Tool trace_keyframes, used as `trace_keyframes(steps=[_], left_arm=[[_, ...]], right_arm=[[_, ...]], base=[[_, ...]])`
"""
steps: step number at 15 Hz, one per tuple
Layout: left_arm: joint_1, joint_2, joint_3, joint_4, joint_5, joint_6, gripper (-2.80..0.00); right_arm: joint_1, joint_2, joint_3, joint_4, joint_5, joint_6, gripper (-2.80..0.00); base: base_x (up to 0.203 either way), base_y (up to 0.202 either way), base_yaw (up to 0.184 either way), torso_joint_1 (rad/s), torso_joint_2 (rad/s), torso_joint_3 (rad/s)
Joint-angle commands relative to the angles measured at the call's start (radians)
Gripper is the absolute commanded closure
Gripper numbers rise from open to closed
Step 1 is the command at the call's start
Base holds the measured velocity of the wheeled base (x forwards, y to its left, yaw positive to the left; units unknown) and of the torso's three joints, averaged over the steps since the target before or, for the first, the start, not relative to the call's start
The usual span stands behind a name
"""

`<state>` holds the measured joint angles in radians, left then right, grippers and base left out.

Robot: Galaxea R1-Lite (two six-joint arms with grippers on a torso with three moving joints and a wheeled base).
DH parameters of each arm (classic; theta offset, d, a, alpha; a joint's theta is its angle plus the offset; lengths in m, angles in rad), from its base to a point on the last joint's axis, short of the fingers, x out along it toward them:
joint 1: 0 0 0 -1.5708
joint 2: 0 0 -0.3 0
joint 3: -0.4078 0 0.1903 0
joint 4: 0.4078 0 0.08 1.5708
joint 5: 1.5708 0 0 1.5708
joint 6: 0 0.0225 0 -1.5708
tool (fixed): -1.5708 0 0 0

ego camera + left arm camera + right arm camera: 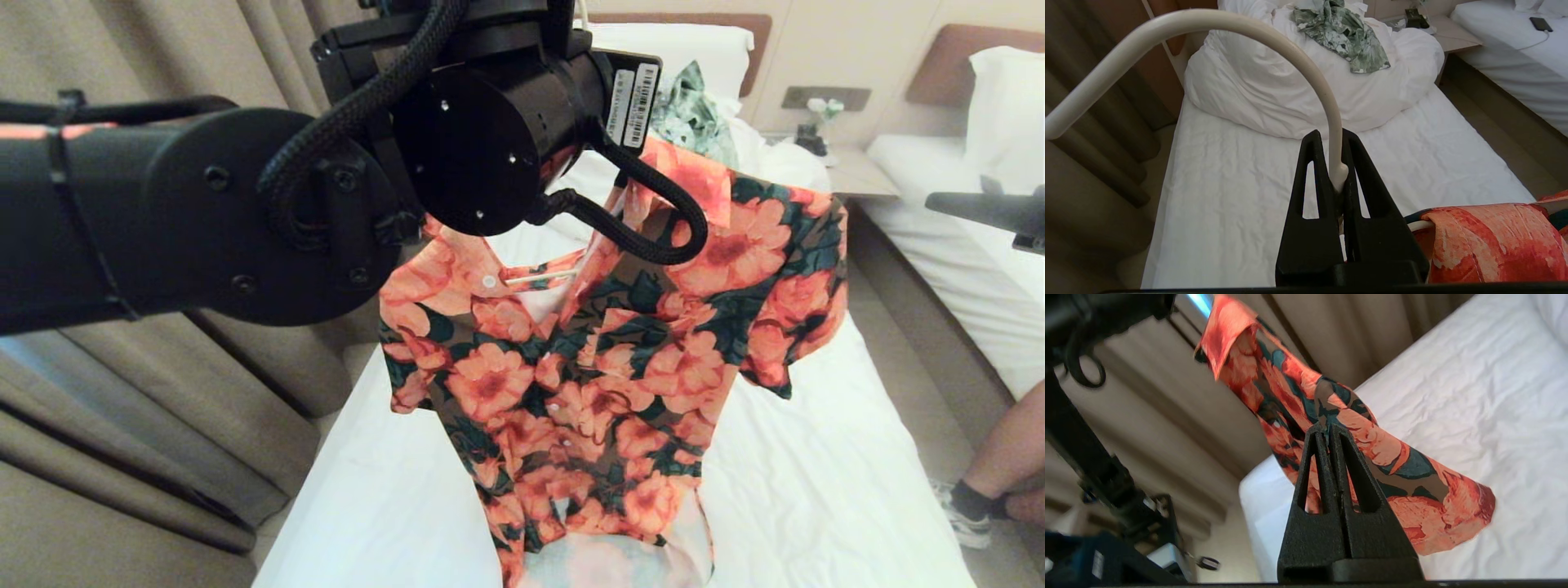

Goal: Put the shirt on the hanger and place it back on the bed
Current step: Take the clothes hanger out of the clothes

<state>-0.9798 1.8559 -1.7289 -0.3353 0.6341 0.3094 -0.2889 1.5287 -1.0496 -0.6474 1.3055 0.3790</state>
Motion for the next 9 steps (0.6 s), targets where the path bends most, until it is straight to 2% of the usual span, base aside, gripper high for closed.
trace_keyframes(steps=[1, 2, 3, 4, 7, 8, 9], left_arm=[[0.0, 0.004, 0.003, -0.002, 0.005, 0.001, 0.0], [-0.002, 0.002, 0.008, -0.002, 0.005, 0.001, 0.0], [-0.005, 0.0, 0.008, -0.001, 0.006, 0.001, 0.0], [-0.007, -0.001, 0.006, -0.001, 0.006, 0.001, 0.0], [-0.003, -0.004, 0.006, -0.001, 0.006, 0.001, 0.0], [-0.003, -0.004, 0.005, 0.001, 0.006, 0.001, 0.0], [-0.005, -0.004, 0.003, 0.001, 0.006, 0.001, 0.0]], right_arm=[[-0.015, 0.036, -0.025, 0.016, 0.007, 0.01, 0.0], [-0.023, 0.059, -0.03, 0.017, 0.007, 0.009, 0.0], [-0.025, 0.07, -0.027, 0.014, 0.01, -0.001, -0.73], [-0.022, 0.072, -0.023, 0.015, 0.011, -0.02, -2.8], [-0.01, 0.066, -0.006, 0.016, 0.054, -0.024, -2.8], [-0.007, 0.073, 0.009, 0.012, 0.071, -0.044, -2.8], [0.001, 0.095, 0.018, 0.009, 0.087, -0.098, -2.8]], base=[[0.0, 0.0, 0.0, 0.0, 0.0, 0.0], [0.0, 0.0, 0.0, 0.0, 0.0, 0.0], [0.0, 0.0, 0.0, 0.0, 0.0, 0.0], [0.0, 0.0, 0.0, 0.0, 0.0, 0.0], [0.0, 0.0, 0.0, 0.0, 0.0, 0.0], [0.0, 0.0, 0.0, 0.0, 0.0, 0.0], [0.0, 0.0, 0.0, 0.0, 0.0, 0.0]])
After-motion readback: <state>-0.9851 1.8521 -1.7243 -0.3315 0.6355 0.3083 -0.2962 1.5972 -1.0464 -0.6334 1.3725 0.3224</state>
